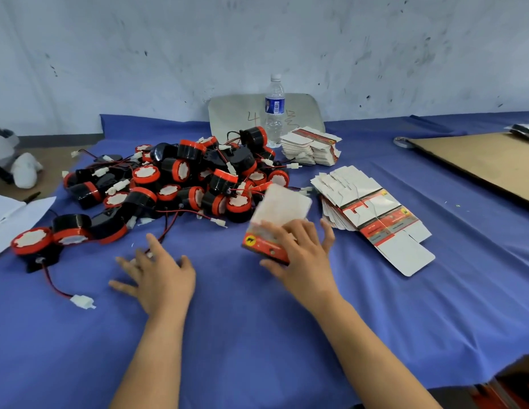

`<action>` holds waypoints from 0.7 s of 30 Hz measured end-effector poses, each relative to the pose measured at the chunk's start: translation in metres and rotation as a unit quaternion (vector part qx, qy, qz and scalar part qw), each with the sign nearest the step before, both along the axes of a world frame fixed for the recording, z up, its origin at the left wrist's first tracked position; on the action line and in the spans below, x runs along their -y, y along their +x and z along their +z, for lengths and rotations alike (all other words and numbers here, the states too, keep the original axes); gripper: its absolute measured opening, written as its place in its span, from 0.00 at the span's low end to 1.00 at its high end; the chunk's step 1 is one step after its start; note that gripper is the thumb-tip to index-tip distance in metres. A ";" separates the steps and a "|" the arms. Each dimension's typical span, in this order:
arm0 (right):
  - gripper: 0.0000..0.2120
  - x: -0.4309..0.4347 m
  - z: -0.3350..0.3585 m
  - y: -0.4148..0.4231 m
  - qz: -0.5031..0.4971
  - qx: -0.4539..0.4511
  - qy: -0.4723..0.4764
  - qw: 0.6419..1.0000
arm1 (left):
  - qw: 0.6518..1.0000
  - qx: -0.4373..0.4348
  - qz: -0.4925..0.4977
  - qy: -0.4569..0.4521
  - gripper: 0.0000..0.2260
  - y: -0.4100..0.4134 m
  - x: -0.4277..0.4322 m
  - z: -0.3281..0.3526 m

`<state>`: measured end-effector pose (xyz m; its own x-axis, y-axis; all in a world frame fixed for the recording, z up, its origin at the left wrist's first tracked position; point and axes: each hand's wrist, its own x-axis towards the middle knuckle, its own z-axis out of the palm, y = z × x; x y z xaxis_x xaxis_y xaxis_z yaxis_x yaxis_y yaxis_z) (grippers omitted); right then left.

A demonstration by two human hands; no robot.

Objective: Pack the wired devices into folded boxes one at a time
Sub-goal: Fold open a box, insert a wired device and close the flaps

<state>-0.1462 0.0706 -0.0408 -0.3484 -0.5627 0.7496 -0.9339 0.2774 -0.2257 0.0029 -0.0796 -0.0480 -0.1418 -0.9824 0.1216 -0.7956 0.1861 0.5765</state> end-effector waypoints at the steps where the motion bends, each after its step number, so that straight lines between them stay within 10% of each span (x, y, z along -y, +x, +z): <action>1: 0.24 0.001 -0.001 0.002 0.013 -0.015 0.005 1.000 | 1.000 0.017 0.000 -0.002 0.28 0.002 0.000 0.000; 11: 0.11 0.001 0.001 0.010 0.054 -0.010 -0.076 0.996 | 0.997 0.044 0.014 -0.060 0.07 -0.001 0.000 0.000; 21: 0.12 0.002 0.003 0.013 0.038 0.001 -0.062 0.997 | 0.998 0.030 0.012 -0.059 0.07 -0.001 -0.001 -0.003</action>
